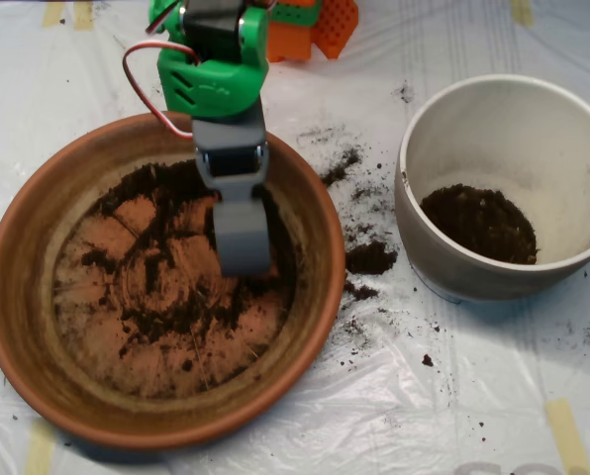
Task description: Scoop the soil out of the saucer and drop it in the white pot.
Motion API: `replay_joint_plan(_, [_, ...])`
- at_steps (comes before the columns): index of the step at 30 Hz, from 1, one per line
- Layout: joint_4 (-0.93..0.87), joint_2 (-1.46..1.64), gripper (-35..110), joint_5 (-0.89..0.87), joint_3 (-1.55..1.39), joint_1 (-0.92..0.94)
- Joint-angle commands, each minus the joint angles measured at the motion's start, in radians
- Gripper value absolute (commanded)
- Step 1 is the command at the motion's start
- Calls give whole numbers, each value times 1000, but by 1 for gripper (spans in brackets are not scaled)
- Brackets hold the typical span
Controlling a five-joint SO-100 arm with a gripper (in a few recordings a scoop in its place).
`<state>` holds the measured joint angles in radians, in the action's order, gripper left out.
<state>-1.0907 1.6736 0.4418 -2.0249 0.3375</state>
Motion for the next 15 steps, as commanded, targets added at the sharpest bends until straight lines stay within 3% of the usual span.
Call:
replay_joint_plan(1, [-25,-49,40,63,120,8])
replay_joint_plan(15, [-202,-290,38,422,399,69])
